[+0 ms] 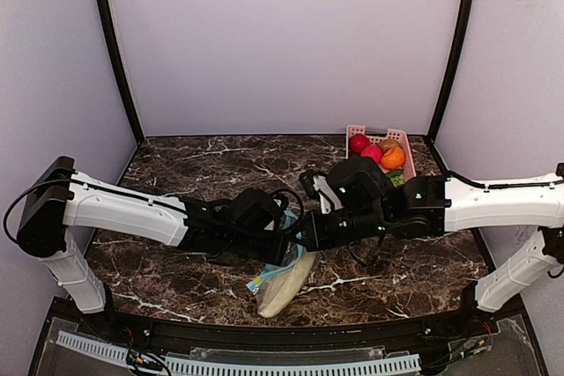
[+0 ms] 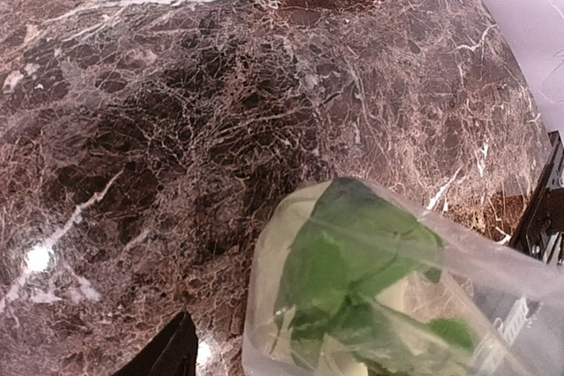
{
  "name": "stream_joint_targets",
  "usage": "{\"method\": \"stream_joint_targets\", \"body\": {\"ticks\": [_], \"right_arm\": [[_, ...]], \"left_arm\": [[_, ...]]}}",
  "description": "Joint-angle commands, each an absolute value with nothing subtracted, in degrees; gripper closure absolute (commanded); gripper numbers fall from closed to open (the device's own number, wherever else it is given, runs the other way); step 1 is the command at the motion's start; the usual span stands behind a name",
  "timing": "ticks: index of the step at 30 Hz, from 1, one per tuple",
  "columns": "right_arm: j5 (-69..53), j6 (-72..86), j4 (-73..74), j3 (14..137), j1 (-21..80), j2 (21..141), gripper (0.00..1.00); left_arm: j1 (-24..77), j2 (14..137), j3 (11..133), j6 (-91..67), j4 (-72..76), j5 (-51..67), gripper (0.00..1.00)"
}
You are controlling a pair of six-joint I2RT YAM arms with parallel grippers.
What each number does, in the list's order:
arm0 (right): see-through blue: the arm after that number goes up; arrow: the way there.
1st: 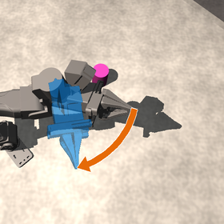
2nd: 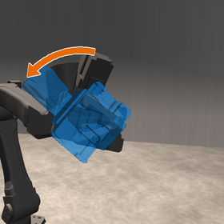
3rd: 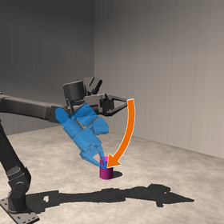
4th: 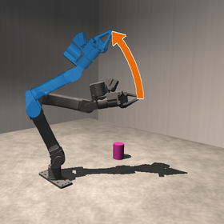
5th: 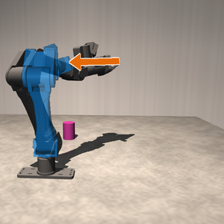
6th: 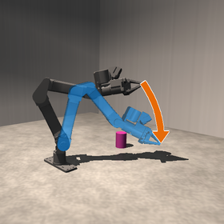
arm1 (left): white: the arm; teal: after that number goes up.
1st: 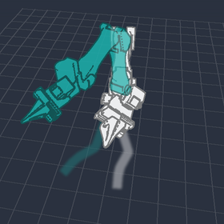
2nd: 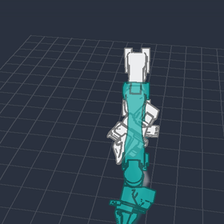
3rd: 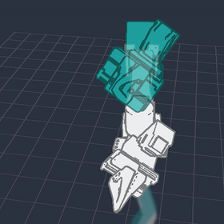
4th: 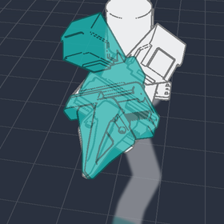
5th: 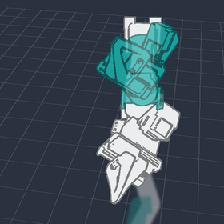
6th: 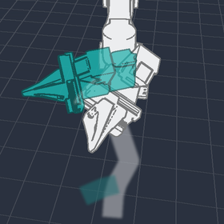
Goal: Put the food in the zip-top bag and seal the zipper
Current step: Pass from the right arm to the left
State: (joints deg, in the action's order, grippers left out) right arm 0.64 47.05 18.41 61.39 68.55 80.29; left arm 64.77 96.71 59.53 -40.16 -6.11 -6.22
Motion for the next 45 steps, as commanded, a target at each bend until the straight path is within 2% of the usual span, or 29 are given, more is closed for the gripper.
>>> {"method": "stream_joint_targets", "body": {"ticks": [1, 6, 13, 19, 26, 29, 30, 32, 45], "right_arm": [[6.60, 47.43, 15.79, 61.58, 69.43, 76.93, 1.00], [11.26, 48.84, 21.15, 60.46, 69.23, 76.52, 1.00], [11.85, 48.90, 22.05, 60.23, 68.86, 76.82, 1.00], [11.33, 48.34, 21.95, 60.98, 68.79, 78.33, 1.00], [10.80, 48.25, 21.65, 61.38, 68.75, 78.90, 1.00], [10.72, 48.28, 21.51, 61.28, 68.74, 78.69, 1.00], [10.63, 48.31, 21.47, 61.26, 68.74, 78.60, 1.00], [10.38, 48.33, 21.42, 61.19, 68.74, 78.53, 1.00], [10.45, 48.43, 21.35, 60.83, 68.75, 78.40, 1.00]], "left_arm": [[64.91, 91.38, 59.74, -38.89, -12.96, -7.78, 0.29], [64.87, 83.09, 61.32, -36.49, -16.68, -9.51, 0.14], [64.87, 75.08, 57.90, -38.68, -16.79, -6.74, 0.11], [64.85, 72.50, 54.54, -40.53, -14.41, -7.07, 0.25], [64.82, 76.19, 54.89, -40.16, -8.11, -1.72, 0.30], [63.87, 78.30, 53.67, -41.32, -5.32, 1.01, 0.36], [62.70, 78.62, 53.07, -41.97, -2.89, 3.48, 0.43], [61.23, 79.11, 50.93, -43.95, 2.21, 6.42, 0.48], [60.29, 84.07, 50.07, -47.32, 10.13, 13.63, 0.64]]}}
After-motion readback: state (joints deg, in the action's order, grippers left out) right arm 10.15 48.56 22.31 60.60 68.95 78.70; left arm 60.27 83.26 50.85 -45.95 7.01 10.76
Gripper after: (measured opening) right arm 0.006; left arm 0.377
